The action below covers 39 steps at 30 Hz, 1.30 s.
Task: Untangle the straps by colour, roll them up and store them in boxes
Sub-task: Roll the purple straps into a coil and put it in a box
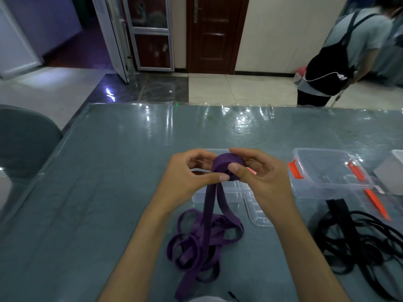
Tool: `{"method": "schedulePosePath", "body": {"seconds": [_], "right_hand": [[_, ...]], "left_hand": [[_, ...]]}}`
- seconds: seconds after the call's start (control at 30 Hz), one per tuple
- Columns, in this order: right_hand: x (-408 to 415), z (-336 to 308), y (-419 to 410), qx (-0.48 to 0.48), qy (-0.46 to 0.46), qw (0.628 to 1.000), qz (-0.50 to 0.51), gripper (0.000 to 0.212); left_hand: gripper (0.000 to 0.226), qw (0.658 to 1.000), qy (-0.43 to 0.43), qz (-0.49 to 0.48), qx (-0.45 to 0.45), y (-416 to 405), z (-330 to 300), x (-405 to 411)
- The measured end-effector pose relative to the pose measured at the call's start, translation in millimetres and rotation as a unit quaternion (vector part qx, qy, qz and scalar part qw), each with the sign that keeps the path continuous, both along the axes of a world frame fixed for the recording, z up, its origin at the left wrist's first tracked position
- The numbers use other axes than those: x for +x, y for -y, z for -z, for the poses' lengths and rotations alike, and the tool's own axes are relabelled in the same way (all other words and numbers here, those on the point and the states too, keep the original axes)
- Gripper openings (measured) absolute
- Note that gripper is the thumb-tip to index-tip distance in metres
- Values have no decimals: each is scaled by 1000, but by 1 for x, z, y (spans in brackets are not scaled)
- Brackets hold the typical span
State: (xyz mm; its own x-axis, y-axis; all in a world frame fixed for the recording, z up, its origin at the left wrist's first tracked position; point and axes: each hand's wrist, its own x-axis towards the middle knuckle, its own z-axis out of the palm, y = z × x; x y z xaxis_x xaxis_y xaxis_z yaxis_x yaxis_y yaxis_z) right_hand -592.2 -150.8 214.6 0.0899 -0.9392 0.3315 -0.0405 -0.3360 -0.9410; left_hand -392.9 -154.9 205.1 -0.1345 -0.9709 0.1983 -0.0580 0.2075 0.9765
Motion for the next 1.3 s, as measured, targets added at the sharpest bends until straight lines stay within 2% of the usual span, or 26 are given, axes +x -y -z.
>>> {"method": "schedulePosePath", "body": {"seconds": [0.13,0.3,0.43,0.53,0.67,0.77,0.87,1.0,1.13,1.3], "right_hand": [[2,4,-3,39,87,995,10,26],[-9,-7,1,12,-9,1000,-25,31],[-9,-10,2,-12,11,999,-28,32],[-2,-5,-3,12,58,998,-14,20],[-5,-8,-7,28,70,997,7,25],[-7,-11,-11,10,79,996,28,34],[-3,-4,-13,5,80,996,47,32],[-3,-1,-15,44,78,996,17,38],[-5,-3,-11,41,64,996,39,45],[0,4,-11,3,62,996,69,38]], "left_hand": [[33,997,-74,-15,-9,-3,2,-8],[38,990,-111,-71,-48,-9,6,-11],[32,982,-160,-83,-59,-13,10,-21],[37,983,-161,-69,-62,-15,8,-17],[40,986,-144,-40,-75,-17,5,-19],[38,984,-157,-44,-74,-18,6,-25],[42,983,-152,-68,-76,-16,9,-25],[43,989,-125,-42,-71,-16,11,-23],[46,991,-123,-21,-52,-18,13,-21],[42,990,-138,-30,-26,-19,15,-26]]}}
